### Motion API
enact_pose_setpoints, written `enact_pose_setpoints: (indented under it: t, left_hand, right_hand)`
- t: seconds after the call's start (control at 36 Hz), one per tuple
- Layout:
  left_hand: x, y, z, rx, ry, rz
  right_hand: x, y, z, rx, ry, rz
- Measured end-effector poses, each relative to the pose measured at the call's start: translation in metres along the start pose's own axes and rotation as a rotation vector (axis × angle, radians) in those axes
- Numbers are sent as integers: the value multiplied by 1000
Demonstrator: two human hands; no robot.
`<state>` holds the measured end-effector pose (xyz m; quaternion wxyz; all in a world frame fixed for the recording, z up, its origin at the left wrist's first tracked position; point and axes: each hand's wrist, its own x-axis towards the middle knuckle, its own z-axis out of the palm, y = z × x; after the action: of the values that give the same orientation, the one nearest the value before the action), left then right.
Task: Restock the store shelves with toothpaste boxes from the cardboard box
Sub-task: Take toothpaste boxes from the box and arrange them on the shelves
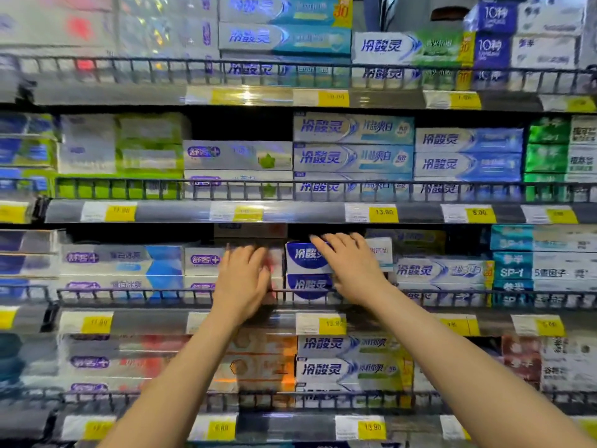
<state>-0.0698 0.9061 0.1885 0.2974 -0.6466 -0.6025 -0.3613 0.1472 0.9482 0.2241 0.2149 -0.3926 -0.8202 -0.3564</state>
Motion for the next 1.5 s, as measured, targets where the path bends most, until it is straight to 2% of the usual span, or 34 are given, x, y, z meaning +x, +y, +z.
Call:
enact_pose_setpoints:
  t: [0.17, 0.25, 0.5, 0.58, 0.64, 0.69, 0.83, 1.0, 1.11, 1.19, 1.31, 1.42, 1.5]
  left_hand:
    - [3, -2, 4, -8, 6, -20]
    - [3, -3, 7, -11, 26, -18]
    - [-3, 5, 12, -51, 79, -40]
    - [-12, 10, 19, 53, 85, 104]
    - [-21, 18, 32, 158, 28, 314]
    - [-27, 28, 44, 187, -47, 412]
    - [-18, 45, 52, 163, -14, 313]
    - [-11, 54, 57, 154, 22, 234]
    - [-13, 57, 55, 99, 84, 251]
    - [-25, 58, 47, 14, 171, 264]
    - [-58, 49, 32, -8, 203, 229]
    - [-115, 25, 25, 9, 122, 146]
    - [-168, -1, 17, 31, -72, -8]
  right_hand:
    - [11, 7, 13, 182, -83, 11]
    - [6, 6, 22, 210, -63, -16]
    - [-28, 5, 44, 190, 288, -99]
    - [-37, 6, 53, 191, 390, -62]
    - [-41, 8, 56, 226, 389, 14]
    - [-44, 12, 55, 236, 341, 67]
    - [-44, 20, 54, 240, 189, 130]
    - [-40, 22, 52, 251, 127, 124]
    - [-46, 20, 53, 319, 248, 93]
    - [-57, 13, 56, 382, 401, -26]
    - [-72, -15, 64, 473, 433, -183]
    - [-86, -64, 80, 606, 302, -306]
    - [-95, -109, 91, 706, 57, -325]
